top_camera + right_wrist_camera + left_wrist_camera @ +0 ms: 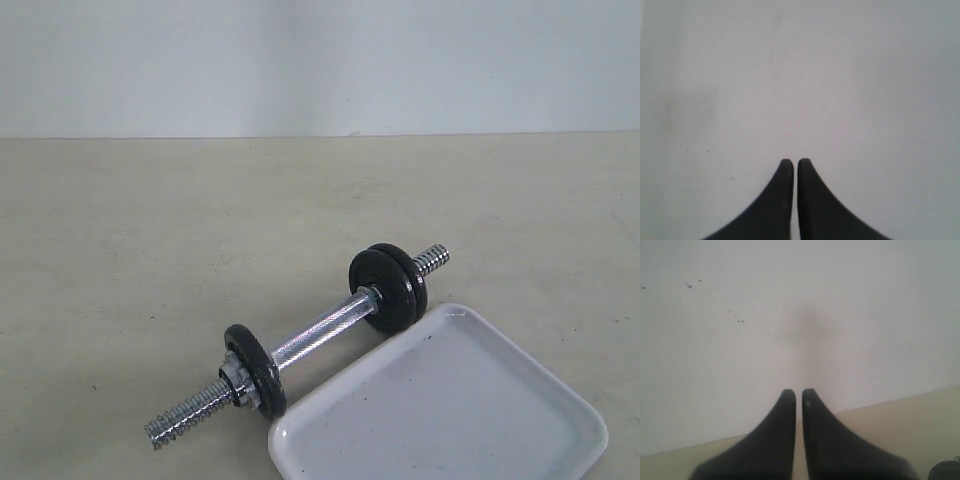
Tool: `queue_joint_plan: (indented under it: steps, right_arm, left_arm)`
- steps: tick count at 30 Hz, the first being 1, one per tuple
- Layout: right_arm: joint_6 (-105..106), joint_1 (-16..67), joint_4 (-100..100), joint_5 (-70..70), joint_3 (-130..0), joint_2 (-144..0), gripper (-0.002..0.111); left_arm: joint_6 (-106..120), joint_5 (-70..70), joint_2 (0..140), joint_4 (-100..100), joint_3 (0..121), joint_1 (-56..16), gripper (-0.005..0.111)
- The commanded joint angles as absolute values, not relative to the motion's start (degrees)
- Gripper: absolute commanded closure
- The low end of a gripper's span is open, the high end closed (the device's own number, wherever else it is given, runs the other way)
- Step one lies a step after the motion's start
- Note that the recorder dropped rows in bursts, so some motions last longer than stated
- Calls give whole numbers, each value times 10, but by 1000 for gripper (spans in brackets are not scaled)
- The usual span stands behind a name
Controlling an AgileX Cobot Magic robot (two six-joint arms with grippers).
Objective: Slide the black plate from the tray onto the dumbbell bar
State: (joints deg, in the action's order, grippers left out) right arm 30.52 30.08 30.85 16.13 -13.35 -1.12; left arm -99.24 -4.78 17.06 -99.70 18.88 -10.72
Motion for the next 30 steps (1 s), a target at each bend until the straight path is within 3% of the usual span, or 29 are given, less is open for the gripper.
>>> queue_joint_plan:
  steps: [1, 30]
  right_arm:
    - [256, 298, 313, 300, -48, -26, 107]
    - [239, 298, 386, 243, -18, -48, 107]
  left_arm:
    - [-1028, -55, 170, -994, 187, -105, 102]
    - [-1023, -55, 170, -994, 187, -105, 102]
